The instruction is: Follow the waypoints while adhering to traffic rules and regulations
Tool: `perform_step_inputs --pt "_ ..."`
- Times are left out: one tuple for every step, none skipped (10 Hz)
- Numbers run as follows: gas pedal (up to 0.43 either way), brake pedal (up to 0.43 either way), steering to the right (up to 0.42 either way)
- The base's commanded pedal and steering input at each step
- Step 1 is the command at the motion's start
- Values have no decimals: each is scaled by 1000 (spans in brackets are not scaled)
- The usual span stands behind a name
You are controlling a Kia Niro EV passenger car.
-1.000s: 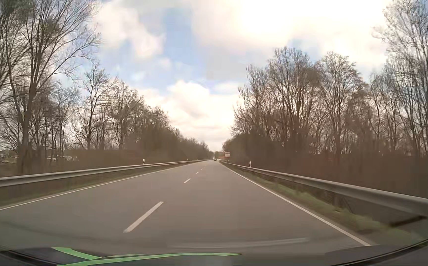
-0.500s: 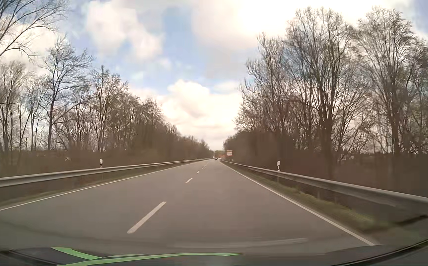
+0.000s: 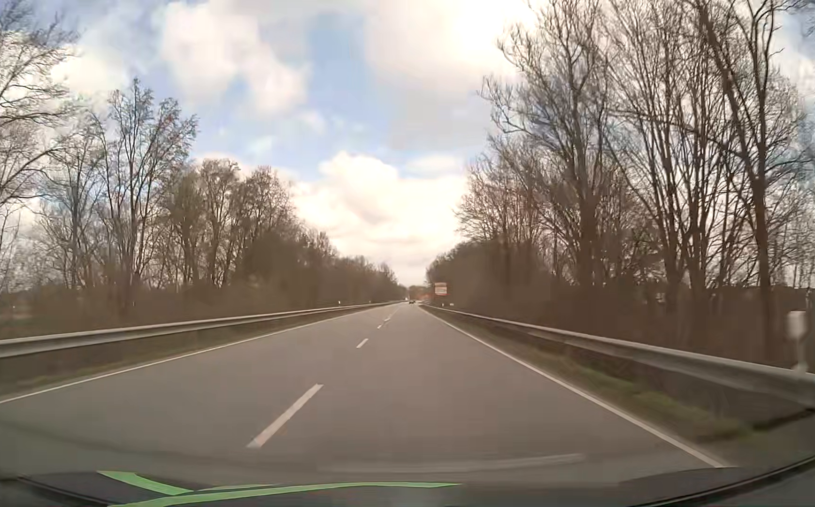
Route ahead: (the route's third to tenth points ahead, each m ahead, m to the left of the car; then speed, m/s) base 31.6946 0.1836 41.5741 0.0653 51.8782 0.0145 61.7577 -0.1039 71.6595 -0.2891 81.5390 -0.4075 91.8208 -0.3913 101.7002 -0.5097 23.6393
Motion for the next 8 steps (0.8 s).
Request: perform_step_inputs --pt "169 0 1" --pt "169 0 1" --pt "169 0 1" --pt "169 0 1" --pt "169 0 1" --pt "157 0 1" --pt "157 0 1" --pt "150 0 1"
